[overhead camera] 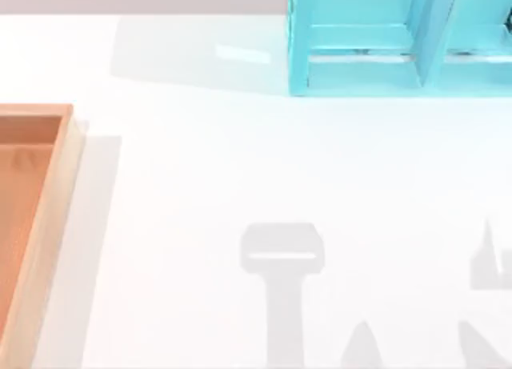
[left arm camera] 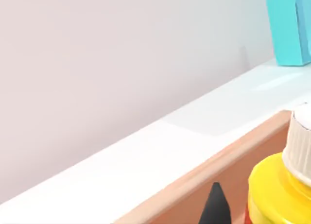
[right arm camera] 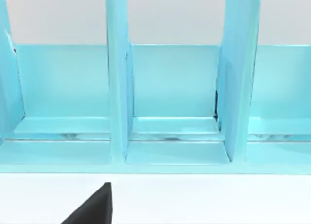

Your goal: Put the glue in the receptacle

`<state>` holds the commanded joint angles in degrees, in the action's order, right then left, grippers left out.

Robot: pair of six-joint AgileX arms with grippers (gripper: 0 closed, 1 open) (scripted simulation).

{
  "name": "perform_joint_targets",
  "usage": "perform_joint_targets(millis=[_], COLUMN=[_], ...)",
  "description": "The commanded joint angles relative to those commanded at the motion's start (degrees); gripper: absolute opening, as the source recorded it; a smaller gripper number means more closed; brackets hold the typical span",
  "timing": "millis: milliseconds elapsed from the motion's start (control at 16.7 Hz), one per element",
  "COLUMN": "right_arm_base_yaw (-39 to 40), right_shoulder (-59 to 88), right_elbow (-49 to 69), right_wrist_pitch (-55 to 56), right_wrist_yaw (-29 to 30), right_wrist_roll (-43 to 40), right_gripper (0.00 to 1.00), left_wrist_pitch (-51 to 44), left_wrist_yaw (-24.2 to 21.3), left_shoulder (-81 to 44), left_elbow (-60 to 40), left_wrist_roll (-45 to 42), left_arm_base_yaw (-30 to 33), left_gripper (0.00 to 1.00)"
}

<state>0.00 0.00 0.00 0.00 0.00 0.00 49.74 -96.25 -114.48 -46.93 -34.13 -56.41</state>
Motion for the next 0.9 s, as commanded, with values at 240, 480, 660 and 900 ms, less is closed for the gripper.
perform_joint_targets(millis=[240, 480, 660, 900], right_arm_base_yaw=[0.0, 0.0, 0.0, 0.0], right_shoulder=[0.0, 0.0, 0.0, 0.0], right_elbow=[0.0, 0.0, 0.0, 0.0], right_wrist_pitch=[0.0, 0.0, 0.0, 0.0], right_wrist_yaw=[0.0, 0.0, 0.0, 0.0], right_wrist_roll=[0.0, 0.0, 0.0, 0.0], right_gripper=[1.0, 1.0, 1.0, 1.0], left_wrist_pitch=[-10.9, -21.3, -29.0, -38.7], left_wrist_yaw=[-0.5, -0.7, -0.8, -0.7], left_shoulder=[2.2, 4.2, 5.2, 5.9], left_elbow=[-0.2, -0.2, -0.1, -0.1], left_wrist_roll=[-9.5, -18.3, -24.4, -32.0], left_arm_base_yaw=[0.8, 1.9, 2.8, 4.1], left_gripper=[0.0, 0.0, 0.0, 0.0])
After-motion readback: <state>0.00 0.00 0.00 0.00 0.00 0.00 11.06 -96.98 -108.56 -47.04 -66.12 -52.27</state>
